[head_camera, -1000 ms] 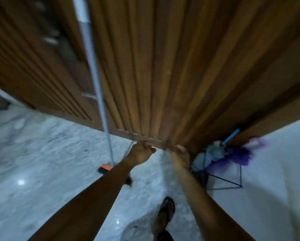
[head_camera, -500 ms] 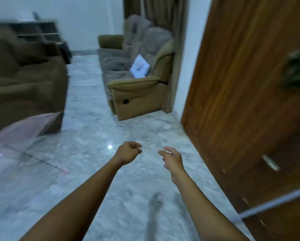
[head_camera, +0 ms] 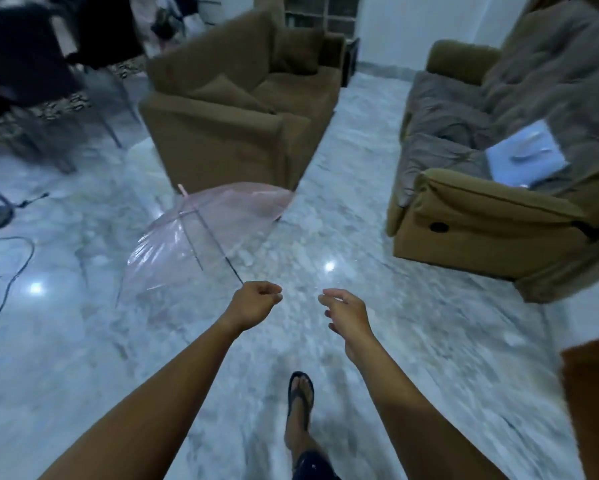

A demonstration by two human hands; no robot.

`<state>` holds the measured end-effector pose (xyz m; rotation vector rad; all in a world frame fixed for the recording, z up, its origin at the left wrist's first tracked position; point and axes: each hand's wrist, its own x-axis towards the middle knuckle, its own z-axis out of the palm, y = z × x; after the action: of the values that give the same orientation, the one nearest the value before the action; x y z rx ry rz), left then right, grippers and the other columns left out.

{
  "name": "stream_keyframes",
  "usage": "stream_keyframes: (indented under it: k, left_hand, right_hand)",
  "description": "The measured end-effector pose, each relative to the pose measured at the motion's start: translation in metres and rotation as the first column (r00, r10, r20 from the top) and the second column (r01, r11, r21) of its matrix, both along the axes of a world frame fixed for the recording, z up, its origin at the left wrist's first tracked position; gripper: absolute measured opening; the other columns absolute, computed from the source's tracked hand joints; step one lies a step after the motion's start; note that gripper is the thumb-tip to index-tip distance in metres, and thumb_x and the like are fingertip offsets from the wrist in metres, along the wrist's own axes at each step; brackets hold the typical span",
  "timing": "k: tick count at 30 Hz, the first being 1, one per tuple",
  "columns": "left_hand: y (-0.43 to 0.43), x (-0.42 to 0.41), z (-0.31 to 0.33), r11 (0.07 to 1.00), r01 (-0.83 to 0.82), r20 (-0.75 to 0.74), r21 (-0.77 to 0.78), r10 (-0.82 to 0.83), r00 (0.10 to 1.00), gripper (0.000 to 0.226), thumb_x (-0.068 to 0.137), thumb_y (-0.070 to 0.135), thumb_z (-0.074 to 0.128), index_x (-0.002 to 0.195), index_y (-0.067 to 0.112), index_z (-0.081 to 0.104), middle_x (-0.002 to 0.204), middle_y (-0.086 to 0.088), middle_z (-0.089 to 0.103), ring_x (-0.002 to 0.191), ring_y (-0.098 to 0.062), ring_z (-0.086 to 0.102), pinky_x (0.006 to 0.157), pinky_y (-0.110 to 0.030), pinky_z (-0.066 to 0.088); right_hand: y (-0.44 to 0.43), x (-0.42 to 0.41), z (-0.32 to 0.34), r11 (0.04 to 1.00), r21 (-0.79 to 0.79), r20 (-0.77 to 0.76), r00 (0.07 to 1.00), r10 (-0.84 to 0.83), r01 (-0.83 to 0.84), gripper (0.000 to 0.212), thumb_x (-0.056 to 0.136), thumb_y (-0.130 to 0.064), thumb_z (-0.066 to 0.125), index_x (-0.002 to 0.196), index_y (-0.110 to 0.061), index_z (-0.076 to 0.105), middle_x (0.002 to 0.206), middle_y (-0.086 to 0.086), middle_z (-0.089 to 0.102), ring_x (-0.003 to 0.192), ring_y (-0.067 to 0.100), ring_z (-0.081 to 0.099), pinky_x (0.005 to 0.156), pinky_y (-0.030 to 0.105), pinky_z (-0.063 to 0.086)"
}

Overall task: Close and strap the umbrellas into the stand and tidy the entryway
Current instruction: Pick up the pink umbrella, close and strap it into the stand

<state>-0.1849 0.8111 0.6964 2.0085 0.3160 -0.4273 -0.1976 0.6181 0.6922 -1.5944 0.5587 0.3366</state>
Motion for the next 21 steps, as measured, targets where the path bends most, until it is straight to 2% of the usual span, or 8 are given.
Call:
stream_keyframes:
  k: [3, 7, 10, 12, 15, 18, 20, 21]
  left_hand:
    - [0.029, 0.066, -0.042, 0.993, -0.12, -0.086, 0.02, 0.121, 0.989, 0.026, 0.096, 0.026, 0.063, 0.117, 0.014, 0.073, 0.127, -0.004, 0.068, 0.12, -0.022, 0.06, 0.105, -0.035, 0.045]
    - [0.062, 0.135, -0.113, 0.947, -0.321, -0.196, 0.003, 0.315, 0.928, 0.027, 0.098, 0.029, 0.06, 0.117, 0.014, 0.072, 0.128, -0.004, 0.067, 0.121, -0.025, 0.06, 0.108, -0.038, 0.044]
    - [0.081, 0.179, -0.199, 0.871, -0.49, -0.266, -0.02, 0.468, 0.843, 0.025, 0.098, 0.032, 0.059, 0.115, 0.018, 0.071, 0.128, -0.004, 0.066, 0.12, -0.028, 0.06, 0.109, -0.044, 0.044]
    - [0.091, 0.202, -0.271, 0.822, -0.569, -0.297, -0.03, 0.536, 0.79, 0.013, 0.098, 0.034, 0.059, 0.103, 0.029, 0.07, 0.124, 0.0, 0.067, 0.116, -0.026, 0.062, 0.108, -0.043, 0.046]
    - [0.102, 0.232, -0.36, 0.79, -0.609, -0.29, -0.069, 0.569, 0.77, 0.013, 0.097, 0.034, 0.059, 0.088, 0.039, 0.065, 0.108, 0.007, 0.068, 0.11, -0.023, 0.064, 0.103, -0.04, 0.049]
    - [0.119, 0.264, -0.462, 0.783, -0.613, -0.286, -0.111, 0.565, 0.774, 0.018, 0.098, 0.032, 0.057, 0.083, 0.033, 0.067, 0.097, 0.009, 0.066, 0.099, -0.018, 0.062, 0.097, -0.036, 0.05]
    - [0.132, 0.28, -0.52, 0.771, -0.618, -0.294, -0.152, 0.562, 0.773, 0.018, 0.1, 0.032, 0.054, 0.094, 0.024, 0.069, 0.102, 0.003, 0.065, 0.099, -0.021, 0.06, 0.092, -0.035, 0.047]
    - [0.139, 0.288, -0.546, 0.758, -0.629, -0.299, -0.171, 0.569, 0.767, 0.02, 0.102, 0.032, 0.052, 0.105, 0.021, 0.069, 0.109, 0.002, 0.066, 0.103, -0.021, 0.059, 0.095, -0.036, 0.045]
  right_hand:
    - [0.035, 0.094, -0.044, 0.994, 0.003, -0.079, 0.991, 0.107, -0.107, 0.01, 0.088, -0.024, 0.073, 0.098, -0.023, 0.073, 0.13, 0.009, 0.065, 0.112, 0.025, 0.063, 0.086, 0.036, 0.051]
    - [0.077, 0.197, -0.104, 0.97, -0.03, -0.181, 0.955, 0.234, -0.243, 0.006, 0.09, -0.022, 0.072, 0.096, -0.023, 0.073, 0.106, 0.006, 0.072, 0.083, 0.018, 0.065, 0.07, 0.028, 0.05]
    - [0.108, 0.26, -0.179, 0.931, -0.05, -0.232, 0.911, 0.341, -0.361, 0.007, 0.092, -0.02, 0.071, 0.098, -0.024, 0.071, 0.104, 0.002, 0.07, 0.09, 0.017, 0.065, 0.074, 0.026, 0.051]
    - [0.128, 0.294, -0.247, 0.896, -0.049, -0.245, 0.875, 0.417, -0.44, 0.009, 0.093, -0.02, 0.069, 0.101, -0.023, 0.071, 0.106, 0.001, 0.07, 0.094, 0.015, 0.065, 0.077, 0.025, 0.05]
    - [0.149, 0.331, -0.326, 0.853, -0.056, -0.243, 0.836, 0.492, -0.519, 0.016, 0.094, -0.021, 0.066, 0.11, -0.021, 0.072, 0.11, -0.002, 0.07, 0.093, 0.011, 0.062, 0.077, 0.023, 0.048]
    - [0.172, 0.364, -0.424, 0.798, -0.083, -0.224, 0.791, 0.569, -0.597, 0.019, 0.098, -0.02, 0.062, 0.114, -0.021, 0.072, 0.107, -0.006, 0.069, 0.089, 0.003, 0.059, 0.071, 0.018, 0.043]
    - [0.192, 0.382, -0.481, 0.771, -0.096, -0.213, 0.77, 0.602, -0.629, 0.02, 0.099, -0.019, 0.06, 0.116, -0.019, 0.07, 0.099, -0.01, 0.065, 0.083, -0.003, 0.054, 0.065, 0.014, 0.04]
    - [0.203, 0.39, -0.505, 0.761, -0.093, -0.207, 0.76, 0.616, -0.642, 0.021, 0.1, -0.019, 0.059, 0.118, -0.019, 0.069, 0.097, -0.011, 0.064, 0.082, -0.003, 0.053, 0.064, 0.014, 0.039]
